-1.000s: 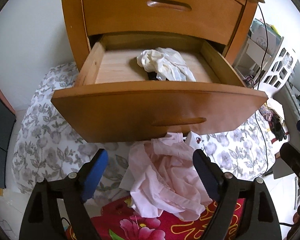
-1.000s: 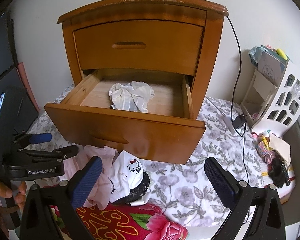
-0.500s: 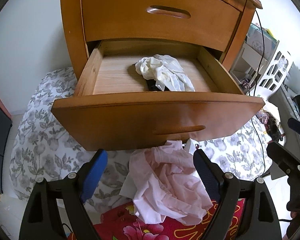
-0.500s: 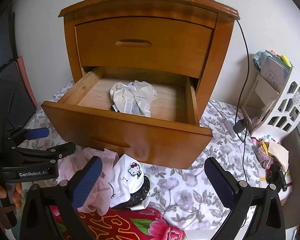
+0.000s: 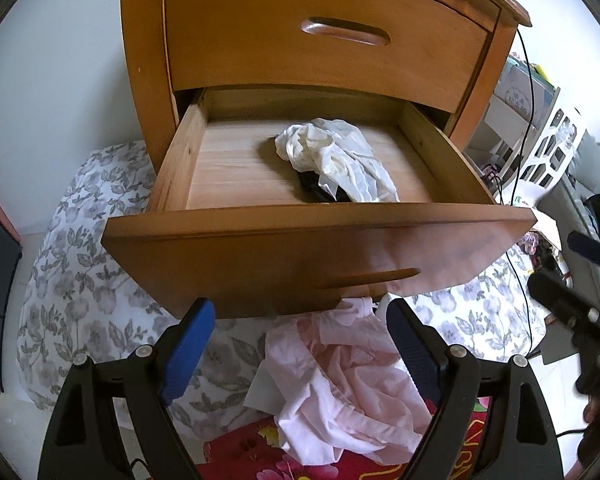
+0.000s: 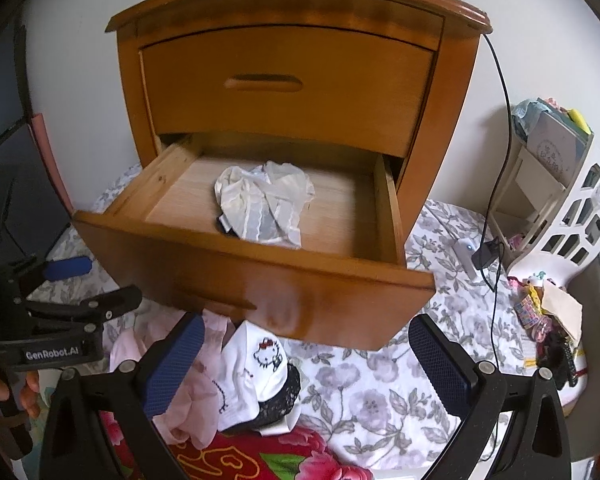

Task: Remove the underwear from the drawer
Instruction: 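Withdraw the left tool while the right tool moves toward the drawer, then reach the right tool into the drawer and close on the white sheer cloth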

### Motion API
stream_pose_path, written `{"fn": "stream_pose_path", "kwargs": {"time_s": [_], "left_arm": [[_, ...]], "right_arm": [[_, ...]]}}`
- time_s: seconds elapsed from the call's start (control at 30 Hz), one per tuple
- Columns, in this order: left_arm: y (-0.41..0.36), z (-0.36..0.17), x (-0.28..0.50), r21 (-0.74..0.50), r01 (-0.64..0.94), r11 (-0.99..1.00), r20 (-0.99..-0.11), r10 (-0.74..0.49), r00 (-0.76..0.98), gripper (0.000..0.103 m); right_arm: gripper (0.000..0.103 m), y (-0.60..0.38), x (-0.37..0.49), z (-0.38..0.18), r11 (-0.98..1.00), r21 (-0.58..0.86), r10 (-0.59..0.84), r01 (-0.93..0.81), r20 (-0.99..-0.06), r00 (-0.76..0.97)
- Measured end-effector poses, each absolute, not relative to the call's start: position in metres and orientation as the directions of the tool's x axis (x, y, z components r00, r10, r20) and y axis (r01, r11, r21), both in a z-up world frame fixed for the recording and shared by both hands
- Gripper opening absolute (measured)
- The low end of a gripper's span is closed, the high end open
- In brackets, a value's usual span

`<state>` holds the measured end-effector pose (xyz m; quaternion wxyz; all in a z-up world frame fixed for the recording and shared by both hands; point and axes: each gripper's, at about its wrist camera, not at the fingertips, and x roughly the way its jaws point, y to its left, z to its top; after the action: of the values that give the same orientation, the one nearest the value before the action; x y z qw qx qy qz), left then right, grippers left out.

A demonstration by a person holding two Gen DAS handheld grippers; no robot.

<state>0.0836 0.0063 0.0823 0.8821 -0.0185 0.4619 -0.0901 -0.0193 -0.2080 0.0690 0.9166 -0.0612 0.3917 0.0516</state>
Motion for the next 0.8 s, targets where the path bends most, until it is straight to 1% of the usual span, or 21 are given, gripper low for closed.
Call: {"fn": "stream_pose_path", "kwargs": {"time_s": [0.23, 0.4, 0.5, 0.7, 0.8], "left_arm": [[0.01, 0.083, 0.086, -0.11, 0.145, 0.983, -0.803, -0.173, 0.57, 0.088], [0.012, 0.084, 0.088, -0.076, 0.132, 0.988, -0.798, -0.139, 0.586, 0.088], [0.014, 0.082, 0.088, -0.077, 0.132, 0.988, -0.799, -0.141, 0.584, 0.088], [0.018, 0.08, 0.089, -0.075, 0.142, 0.987, -0.801, -0.144, 0.58, 0.088], [0.021, 0.078, 0.091, -0.072, 0.136, 0.988, -0.802, -0.139, 0.581, 0.088]], "right_arm": [[0.103, -0.226, 0.012, 0.087, 0.992, 0.001, 0.087, -0.125, -0.722, 0.686], [0.103, -0.229, 0.04, 0.103, 0.989, 0.017, 0.116, -0.149, -0.718, 0.686], [0.103, -0.222, 0.057, 0.11, 0.983, 0.025, 0.145, -0.185, -0.726, 0.672], [0.103, -0.194, 0.097, 0.108, 0.967, 0.048, 0.198, -0.252, -0.764, 0.614], [0.1, -0.178, 0.116, 0.1, 0.959, 0.051, 0.208, -0.278, -0.792, 0.574]]}}
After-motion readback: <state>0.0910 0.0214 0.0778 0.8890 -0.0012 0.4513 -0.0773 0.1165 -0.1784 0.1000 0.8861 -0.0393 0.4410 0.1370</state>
